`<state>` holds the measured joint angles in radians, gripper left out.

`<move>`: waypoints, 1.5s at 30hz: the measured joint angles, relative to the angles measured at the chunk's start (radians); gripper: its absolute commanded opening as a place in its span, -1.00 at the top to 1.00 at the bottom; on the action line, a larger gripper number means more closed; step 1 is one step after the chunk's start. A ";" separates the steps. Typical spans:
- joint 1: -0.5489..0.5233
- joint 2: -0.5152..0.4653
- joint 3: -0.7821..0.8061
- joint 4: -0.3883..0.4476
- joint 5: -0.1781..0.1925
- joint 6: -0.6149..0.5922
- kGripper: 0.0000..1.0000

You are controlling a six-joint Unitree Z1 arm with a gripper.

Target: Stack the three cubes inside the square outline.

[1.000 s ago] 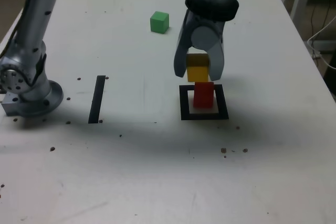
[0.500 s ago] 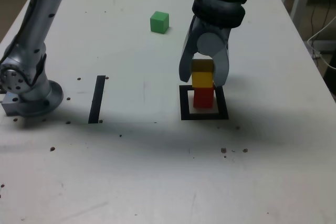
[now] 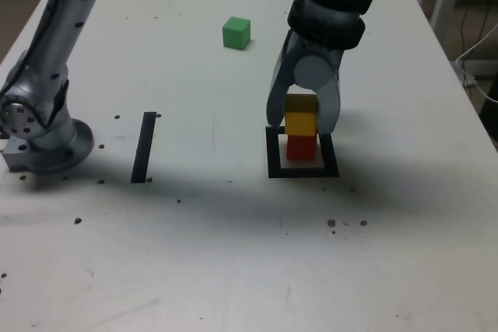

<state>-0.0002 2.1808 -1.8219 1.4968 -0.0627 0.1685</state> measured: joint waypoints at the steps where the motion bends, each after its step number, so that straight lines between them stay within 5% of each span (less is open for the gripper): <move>1: 0.000 0.001 0.000 -0.001 0.000 0.000 0.41; 8: 0.000 0.005 0.000 -0.012 0.000 0.004 0.30; 14: 0.000 0.009 0.003 -0.019 0.000 0.020 -0.63; 17: 0.000 0.014 0.006 -0.023 -0.001 0.027 -0.83; 45: 0.018 0.006 0.055 -0.016 -0.002 0.031 -0.84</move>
<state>0.0176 2.1865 -1.7670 1.4806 -0.0649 0.1994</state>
